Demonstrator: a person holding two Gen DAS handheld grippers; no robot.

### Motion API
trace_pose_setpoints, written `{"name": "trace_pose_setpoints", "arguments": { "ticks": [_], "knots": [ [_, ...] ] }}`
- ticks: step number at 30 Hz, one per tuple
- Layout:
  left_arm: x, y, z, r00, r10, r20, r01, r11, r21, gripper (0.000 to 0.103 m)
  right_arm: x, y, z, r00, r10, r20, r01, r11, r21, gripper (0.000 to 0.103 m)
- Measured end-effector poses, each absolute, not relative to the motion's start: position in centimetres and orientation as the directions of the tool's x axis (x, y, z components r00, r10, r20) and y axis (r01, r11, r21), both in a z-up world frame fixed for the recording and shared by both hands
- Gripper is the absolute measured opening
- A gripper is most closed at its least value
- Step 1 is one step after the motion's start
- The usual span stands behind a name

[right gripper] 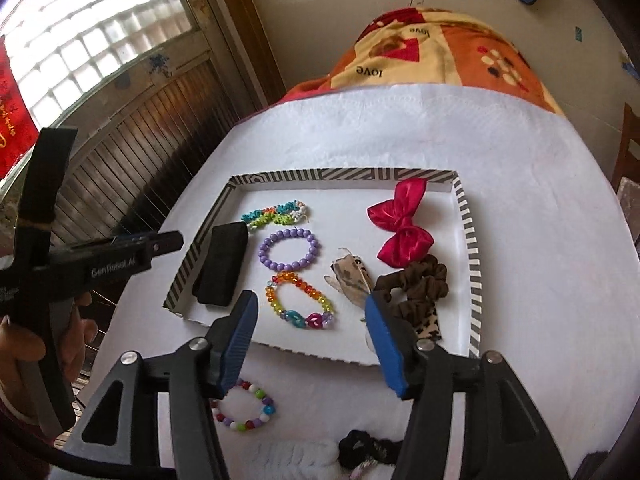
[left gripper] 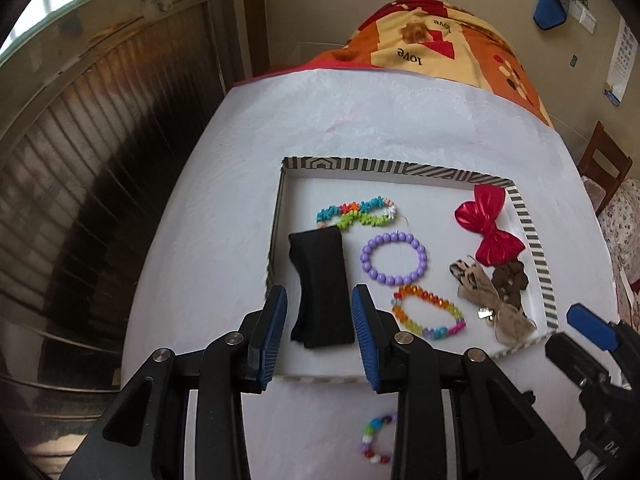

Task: Organize jewelry
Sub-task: 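Withdraw both tools from the tray back over the table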

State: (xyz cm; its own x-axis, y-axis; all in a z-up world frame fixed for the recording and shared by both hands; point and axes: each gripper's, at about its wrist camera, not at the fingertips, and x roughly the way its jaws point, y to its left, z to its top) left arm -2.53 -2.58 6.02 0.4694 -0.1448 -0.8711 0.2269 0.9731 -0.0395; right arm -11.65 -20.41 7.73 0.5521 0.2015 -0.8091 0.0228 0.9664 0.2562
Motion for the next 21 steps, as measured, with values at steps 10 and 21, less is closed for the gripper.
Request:
{"name": "trace_pose_setpoints", "arguments": {
  "ticks": [10, 21],
  "knots": [
    [-6.3, -1.6, 7.6, 0.52, -0.136, -0.843, 0.239, 0.971, -0.009, 0.012, -14.5, -19.1, 9.9, 0.6, 0.159, -0.784, 0.038, 0.973, 0.227, 0.063],
    [-9.0, -1.4, 7.9, 0.535, -0.138, -0.833, 0.267, 0.964, 0.012, 0.012, -17.4, -18.9, 10.6, 0.61, 0.132, -0.782, 0.068, 0.974, 0.217, 0.063]
  ]
}}
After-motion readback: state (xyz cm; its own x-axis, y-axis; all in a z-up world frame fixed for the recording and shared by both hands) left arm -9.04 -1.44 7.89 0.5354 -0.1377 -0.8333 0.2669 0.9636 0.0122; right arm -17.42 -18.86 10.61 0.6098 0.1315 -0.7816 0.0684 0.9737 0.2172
